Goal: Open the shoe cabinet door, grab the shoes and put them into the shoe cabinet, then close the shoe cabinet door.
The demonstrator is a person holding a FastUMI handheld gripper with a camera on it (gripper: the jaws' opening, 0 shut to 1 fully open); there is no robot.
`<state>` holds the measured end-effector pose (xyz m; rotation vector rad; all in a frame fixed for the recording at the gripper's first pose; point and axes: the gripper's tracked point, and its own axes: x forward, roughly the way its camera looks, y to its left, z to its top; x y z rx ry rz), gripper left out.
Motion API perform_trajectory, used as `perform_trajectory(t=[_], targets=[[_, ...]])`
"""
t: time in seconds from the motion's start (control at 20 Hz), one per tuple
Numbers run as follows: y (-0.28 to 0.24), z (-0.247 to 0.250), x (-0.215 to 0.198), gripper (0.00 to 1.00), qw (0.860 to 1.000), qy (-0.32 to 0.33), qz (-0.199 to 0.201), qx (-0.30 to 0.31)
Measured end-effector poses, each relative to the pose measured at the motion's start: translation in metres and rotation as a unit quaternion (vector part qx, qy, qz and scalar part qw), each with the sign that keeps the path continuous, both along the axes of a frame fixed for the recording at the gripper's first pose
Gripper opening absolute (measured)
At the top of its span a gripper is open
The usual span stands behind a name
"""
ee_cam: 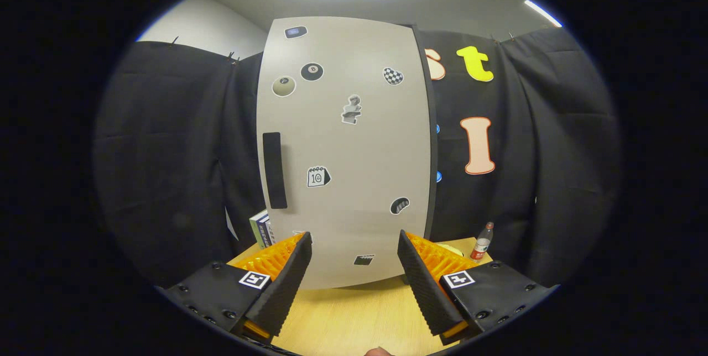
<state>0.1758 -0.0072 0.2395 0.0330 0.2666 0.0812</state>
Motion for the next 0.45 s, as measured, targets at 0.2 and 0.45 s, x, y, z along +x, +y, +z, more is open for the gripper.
perform_trajectory(t=[0.2,0.45], targets=[[0.005,-0.002,-0.001,0.98,1.000,0.003,0.002,0.001],[0.014,-0.004,0.001,0.98,1.000,0.004,0.004,0.001]])
